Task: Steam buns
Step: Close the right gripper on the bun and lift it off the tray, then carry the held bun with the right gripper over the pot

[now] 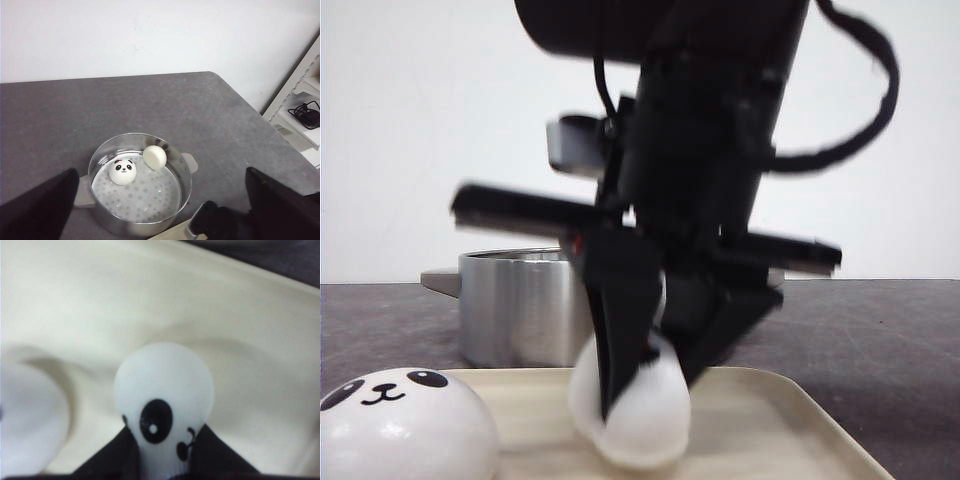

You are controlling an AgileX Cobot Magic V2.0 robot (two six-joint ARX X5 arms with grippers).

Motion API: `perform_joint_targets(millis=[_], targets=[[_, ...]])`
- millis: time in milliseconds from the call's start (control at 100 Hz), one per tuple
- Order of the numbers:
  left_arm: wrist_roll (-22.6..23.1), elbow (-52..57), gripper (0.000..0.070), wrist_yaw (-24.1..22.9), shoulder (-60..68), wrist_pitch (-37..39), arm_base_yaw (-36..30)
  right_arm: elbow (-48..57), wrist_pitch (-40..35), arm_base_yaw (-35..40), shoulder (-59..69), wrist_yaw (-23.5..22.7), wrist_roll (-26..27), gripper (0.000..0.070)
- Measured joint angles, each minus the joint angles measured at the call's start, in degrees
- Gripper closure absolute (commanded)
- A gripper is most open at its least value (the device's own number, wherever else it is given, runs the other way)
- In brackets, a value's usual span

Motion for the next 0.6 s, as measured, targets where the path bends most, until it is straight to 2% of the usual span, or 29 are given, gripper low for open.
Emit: perform_joint_targets(millis=[160,310,420,520,600], targets=[[0.0,0.0,0.0022,0.0,0.0,0.0,0.0,10.08,-3.65,2.8,-8.31,1.49,-2.08,0.07],[0.0,0.0,0.0022,0.0,0.0,0.02,0.0,21.22,-8.68,3.08,-11.28,6.84,-6.16,0.07],[0.0,0.0,0.0022,0.0,0.0,0.15,0.0,26.64,-10.91,-0.96,-10.08,10.54,-10.71,0.07],[0.0,0.0,0.0022,0.0,0.0,0.85,0.0,28.68,-10.73,-6.14,-8.55,10.01,-14.01,0.07],[0.0,0.0,0.0022,0.0,0.0,0.96,0.0,28.7,-11.32,-10.69,-6.88,7.65,-16.02,0.07]])
